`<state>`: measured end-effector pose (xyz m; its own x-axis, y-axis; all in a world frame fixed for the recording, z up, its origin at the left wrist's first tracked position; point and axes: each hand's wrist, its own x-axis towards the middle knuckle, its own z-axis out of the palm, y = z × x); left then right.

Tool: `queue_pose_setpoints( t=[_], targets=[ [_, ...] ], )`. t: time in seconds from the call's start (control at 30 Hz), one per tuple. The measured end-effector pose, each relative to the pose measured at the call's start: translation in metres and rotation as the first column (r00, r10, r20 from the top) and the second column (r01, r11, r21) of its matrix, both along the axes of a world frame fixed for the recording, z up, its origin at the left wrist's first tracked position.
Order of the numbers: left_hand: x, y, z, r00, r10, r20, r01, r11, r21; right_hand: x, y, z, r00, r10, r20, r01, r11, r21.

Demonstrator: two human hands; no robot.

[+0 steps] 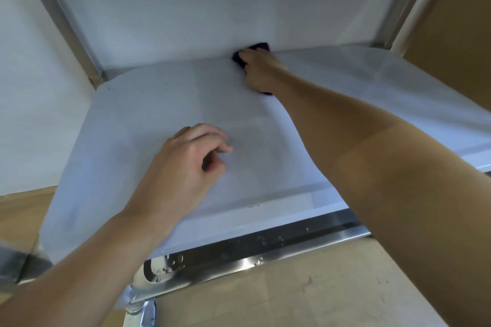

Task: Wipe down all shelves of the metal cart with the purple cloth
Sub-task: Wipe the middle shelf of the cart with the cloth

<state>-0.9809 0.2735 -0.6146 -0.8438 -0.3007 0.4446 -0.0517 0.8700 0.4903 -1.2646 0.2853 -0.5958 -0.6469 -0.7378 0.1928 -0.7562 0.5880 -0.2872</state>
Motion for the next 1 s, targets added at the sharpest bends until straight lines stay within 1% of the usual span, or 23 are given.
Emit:
queue_pose_setpoints(
  t=[0.07, 0.13, 0.2, 0.27, 0.4, 0.5, 0.57, 0.73, 0.87, 0.93, 1.0],
  targets=[
    [0.001, 0.001, 0.001, 1.0, 0.004, 0.002, -0.004, 1.0, -0.021, 0.022, -0.003, 0.002, 0.992, 0.123, 0.019, -0.123, 0.992, 0.016],
    [0.001, 0.0, 0.001, 1.0, 0.004, 0.013, -0.004, 0.999, -0.041, 0.05, -0.004, 0.001, 0.966, 0.257, 0.013, -0.257, 0.966, 0.029],
    [-0.001, -0.001, 0.0, 1.0, 0.008, 0.026, -0.007, 0.999, -0.047, 0.076, 0.0, -0.001, 0.936, 0.351, 0.001, -0.351, 0.936, 0.039],
    [-0.001, -0.001, -0.001, 0.999, 0.018, 0.031, -0.017, 0.999, -0.038, 0.093, 0.012, -0.004, 0.921, 0.389, -0.031, -0.388, 0.921, 0.028],
    [-0.001, 0.0, 0.0, 0.999, 0.016, 0.037, -0.015, 0.999, -0.04, 0.111, 0.053, -0.007, 0.922, 0.386, -0.038, -0.387, 0.921, -0.048],
    [-0.001, 0.003, 0.001, 0.999, 0.027, 0.039, -0.026, 0.999, -0.033, 0.105, 0.074, -0.009, 0.943, 0.331, -0.043, -0.333, 0.939, -0.085],
    [-0.001, 0.004, 0.002, 0.999, 0.032, 0.033, -0.031, 0.999, -0.025, 0.095, 0.083, -0.01, 0.962, 0.272, -0.024, -0.273, 0.959, -0.077],
    [-0.005, 0.005, -0.001, 0.999, 0.034, 0.012, -0.034, 0.999, -0.019, 0.045, 0.108, -0.008, 0.998, 0.062, 0.006, -0.061, 0.991, -0.117],
    [-0.009, 0.008, -0.002, 0.999, 0.034, 0.014, -0.034, 0.999, -0.033, 0.016, 0.107, -0.01, 0.987, -0.156, 0.026, 0.158, 0.985, -0.069],
    [-0.01, 0.006, -0.002, 0.999, 0.04, 0.011, -0.039, 0.998, -0.047, 0.016, 0.097, -0.011, 0.978, -0.206, 0.001, 0.206, 0.977, -0.05],
    [-0.011, 0.005, -0.001, 0.999, 0.038, 0.009, -0.037, 0.998, -0.059, 0.016, 0.085, -0.011, 0.976, -0.216, -0.026, 0.215, 0.976, -0.047]
  ],
)
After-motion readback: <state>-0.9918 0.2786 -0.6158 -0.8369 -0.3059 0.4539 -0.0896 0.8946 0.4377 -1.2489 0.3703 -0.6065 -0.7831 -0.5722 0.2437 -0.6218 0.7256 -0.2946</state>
